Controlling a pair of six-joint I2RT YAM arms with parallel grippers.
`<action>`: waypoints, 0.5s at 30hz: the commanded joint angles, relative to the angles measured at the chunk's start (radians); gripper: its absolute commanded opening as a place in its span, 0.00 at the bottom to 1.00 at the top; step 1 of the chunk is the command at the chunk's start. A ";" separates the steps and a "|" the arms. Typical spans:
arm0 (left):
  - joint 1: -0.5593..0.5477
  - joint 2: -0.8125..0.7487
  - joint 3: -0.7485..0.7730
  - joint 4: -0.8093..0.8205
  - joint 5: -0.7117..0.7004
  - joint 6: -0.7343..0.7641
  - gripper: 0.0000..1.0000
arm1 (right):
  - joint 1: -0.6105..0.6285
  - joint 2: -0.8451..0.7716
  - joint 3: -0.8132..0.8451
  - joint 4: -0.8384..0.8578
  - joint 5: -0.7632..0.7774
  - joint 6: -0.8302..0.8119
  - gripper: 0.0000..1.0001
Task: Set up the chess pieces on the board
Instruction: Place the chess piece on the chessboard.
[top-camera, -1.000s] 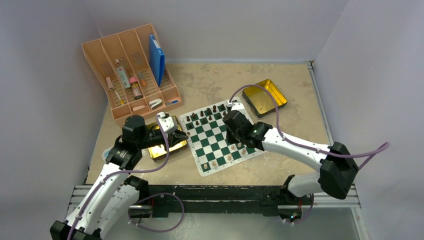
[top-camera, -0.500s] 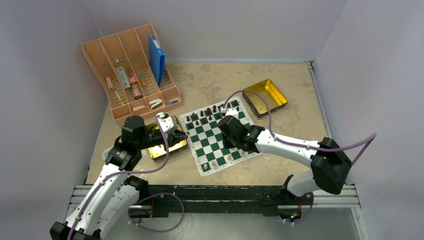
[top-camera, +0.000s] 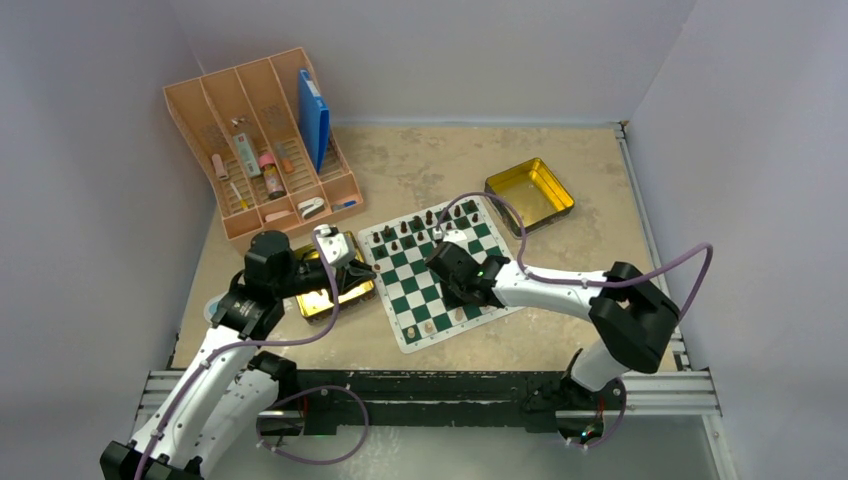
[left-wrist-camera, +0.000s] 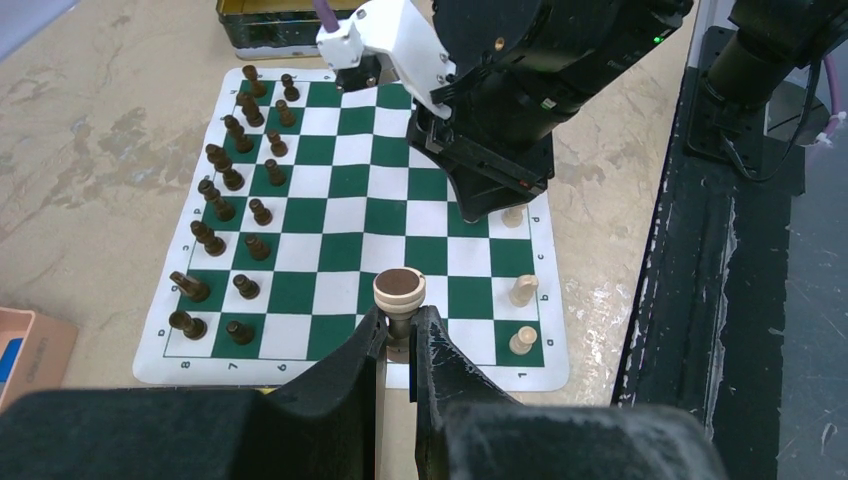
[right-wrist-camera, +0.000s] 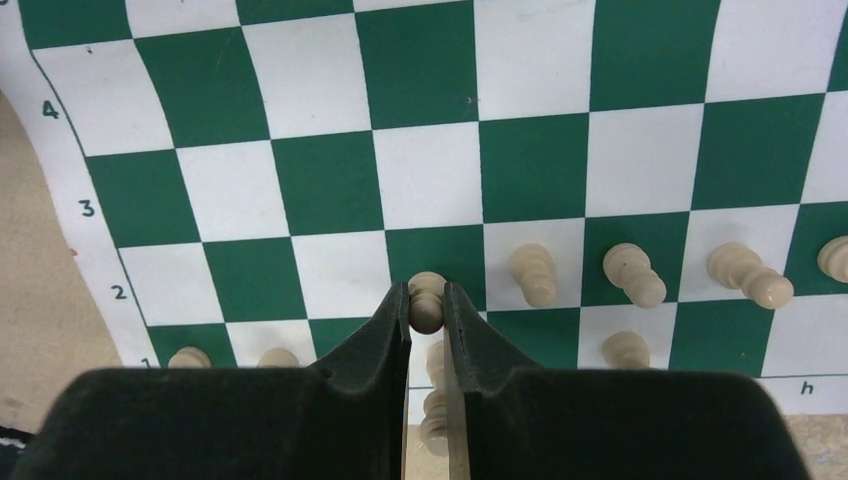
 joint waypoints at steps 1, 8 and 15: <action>-0.002 -0.006 0.003 0.030 0.038 0.003 0.00 | 0.007 0.020 0.008 0.009 0.034 0.007 0.15; -0.003 -0.003 0.005 0.024 0.044 0.005 0.00 | 0.011 0.034 0.019 0.004 0.027 0.007 0.16; -0.003 0.003 0.004 0.021 0.044 0.004 0.00 | 0.019 0.057 0.035 -0.015 0.040 0.001 0.23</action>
